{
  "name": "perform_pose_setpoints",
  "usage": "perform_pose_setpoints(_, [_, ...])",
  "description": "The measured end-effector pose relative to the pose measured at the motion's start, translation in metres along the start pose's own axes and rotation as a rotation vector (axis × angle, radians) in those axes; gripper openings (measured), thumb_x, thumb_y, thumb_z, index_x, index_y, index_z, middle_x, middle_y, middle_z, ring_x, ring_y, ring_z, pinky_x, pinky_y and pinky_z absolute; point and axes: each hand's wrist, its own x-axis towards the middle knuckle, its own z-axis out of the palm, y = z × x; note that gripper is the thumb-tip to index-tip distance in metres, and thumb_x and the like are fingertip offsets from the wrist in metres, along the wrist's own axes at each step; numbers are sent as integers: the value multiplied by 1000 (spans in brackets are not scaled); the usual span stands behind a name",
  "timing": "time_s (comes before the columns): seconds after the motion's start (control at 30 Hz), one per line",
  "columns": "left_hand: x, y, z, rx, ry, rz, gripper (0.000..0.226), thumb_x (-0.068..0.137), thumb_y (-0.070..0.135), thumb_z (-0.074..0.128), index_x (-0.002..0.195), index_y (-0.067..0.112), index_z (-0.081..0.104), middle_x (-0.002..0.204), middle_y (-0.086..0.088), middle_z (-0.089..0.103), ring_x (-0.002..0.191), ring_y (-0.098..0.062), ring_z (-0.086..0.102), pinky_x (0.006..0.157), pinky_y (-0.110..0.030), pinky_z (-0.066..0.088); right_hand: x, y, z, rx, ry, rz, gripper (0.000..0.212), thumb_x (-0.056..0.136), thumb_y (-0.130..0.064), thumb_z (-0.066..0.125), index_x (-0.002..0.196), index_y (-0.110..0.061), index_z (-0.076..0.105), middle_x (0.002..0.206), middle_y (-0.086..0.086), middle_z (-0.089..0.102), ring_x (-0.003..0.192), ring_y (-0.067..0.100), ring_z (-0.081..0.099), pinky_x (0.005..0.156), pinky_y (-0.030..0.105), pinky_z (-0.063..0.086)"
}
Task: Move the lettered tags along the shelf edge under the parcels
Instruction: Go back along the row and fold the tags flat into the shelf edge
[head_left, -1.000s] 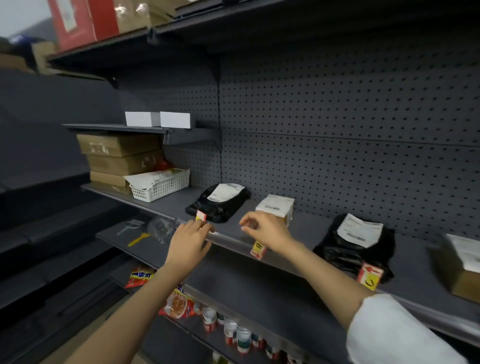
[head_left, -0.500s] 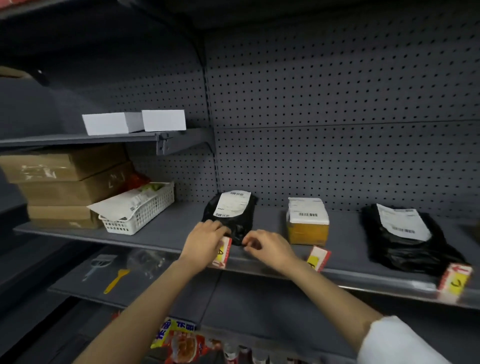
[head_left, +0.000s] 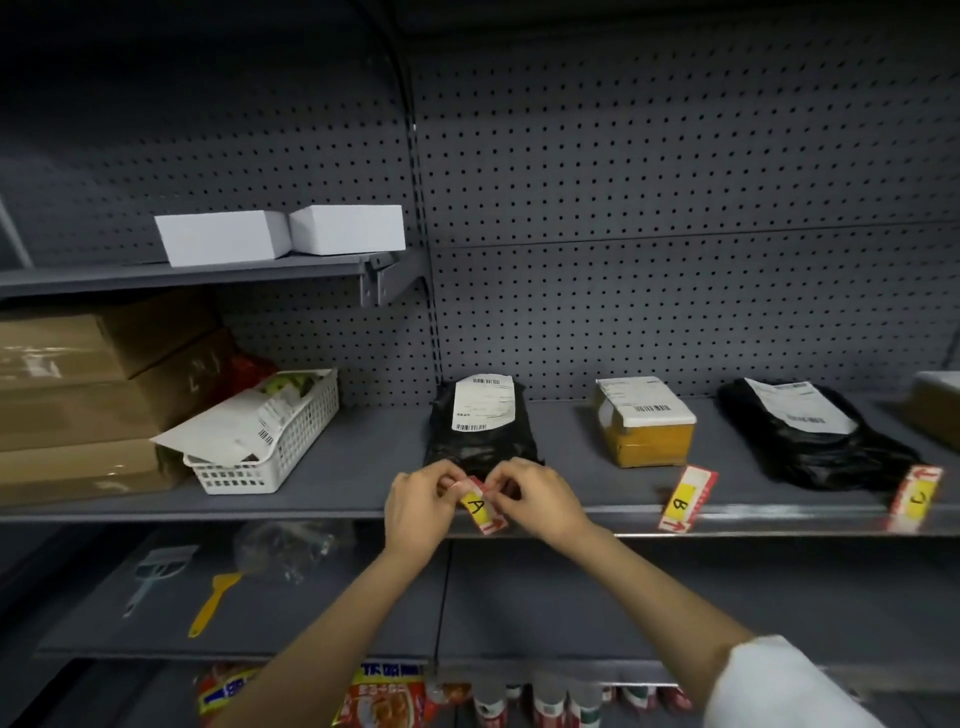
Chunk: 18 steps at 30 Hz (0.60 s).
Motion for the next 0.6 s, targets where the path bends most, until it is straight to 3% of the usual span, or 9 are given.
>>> perform_pose_setpoints(0.1, [-3,-15,-3,-30,14,10,7,76,21,73,77,26,68,73,5,72,74,-16,64,75,-34,48,3,-8,2,-106,-32,-47,5,84,-25,62,89,-25,64,97,-2,66,93,17,60,85,29,39])
perform_pose_setpoints(0.23, [-1,-21,-6,222,-21,168,7,76,29,72,82,26,69,81,5,65,83,-18,52,77,-32,36,3,-14,0,-275,-38,-149,8,85,-19,58,91,-22,62,100,1,64,100,21,56,88,32,34])
perform_pose_setpoints(0.43, [0,-25,-6,367,-106,186,9,76,30,71,83,25,70,81,4,70,85,-19,53,79,-29,36,0,-18,9,-382,-25,-190,14,89,-23,53,97,-23,64,103,1,63,101,21,53,86,31,34])
perform_pose_setpoints(0.6, [-3,-28,-10,423,-79,275,12,77,30,70,85,23,64,75,3,69,82,-19,52,77,-31,37,-9,-8,5,-397,38,-178,13,84,-24,58,95,-26,64,99,-4,67,98,18,54,85,28,32])
